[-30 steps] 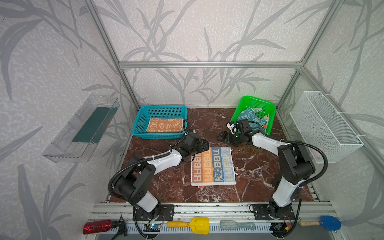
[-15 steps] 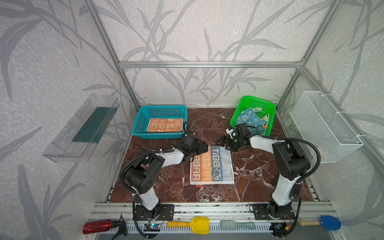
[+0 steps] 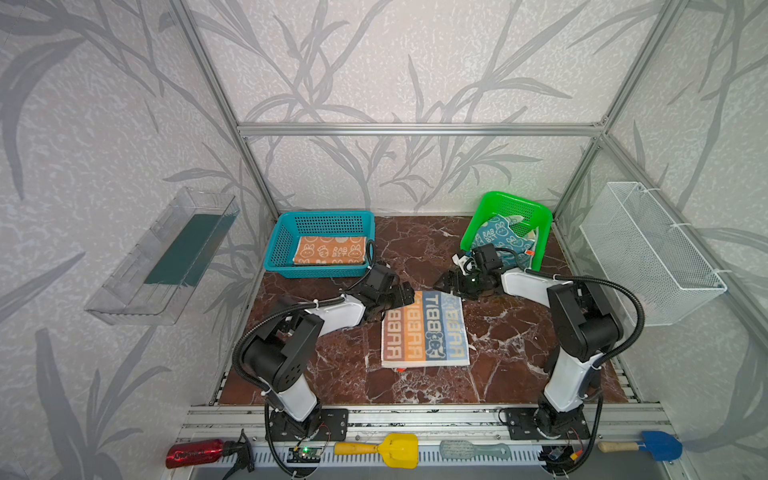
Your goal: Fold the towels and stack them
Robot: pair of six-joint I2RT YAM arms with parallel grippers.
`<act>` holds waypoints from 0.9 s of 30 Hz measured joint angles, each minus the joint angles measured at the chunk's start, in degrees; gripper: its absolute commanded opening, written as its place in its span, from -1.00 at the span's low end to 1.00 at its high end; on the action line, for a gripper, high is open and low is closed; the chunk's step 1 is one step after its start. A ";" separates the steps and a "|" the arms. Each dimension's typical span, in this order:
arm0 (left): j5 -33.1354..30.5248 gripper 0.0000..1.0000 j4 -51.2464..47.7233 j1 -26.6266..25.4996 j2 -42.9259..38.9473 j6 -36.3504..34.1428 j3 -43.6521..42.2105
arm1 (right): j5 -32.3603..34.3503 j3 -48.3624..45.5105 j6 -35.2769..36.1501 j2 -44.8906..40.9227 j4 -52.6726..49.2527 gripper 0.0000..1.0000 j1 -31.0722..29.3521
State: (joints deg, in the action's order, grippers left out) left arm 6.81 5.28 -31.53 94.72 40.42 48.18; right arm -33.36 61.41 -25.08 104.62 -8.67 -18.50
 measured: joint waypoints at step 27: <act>-7.15 0.98 -18.45 0.37 1.49 -11.15 10.93 | 17.81 0.59 5.95 1.18 -4.76 0.37 0.72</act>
State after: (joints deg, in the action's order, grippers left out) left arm -0.34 -13.17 -31.16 96.20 29.28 59.11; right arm -15.55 62.00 -19.14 105.80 -13.43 -17.78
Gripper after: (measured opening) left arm 0.990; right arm 0.724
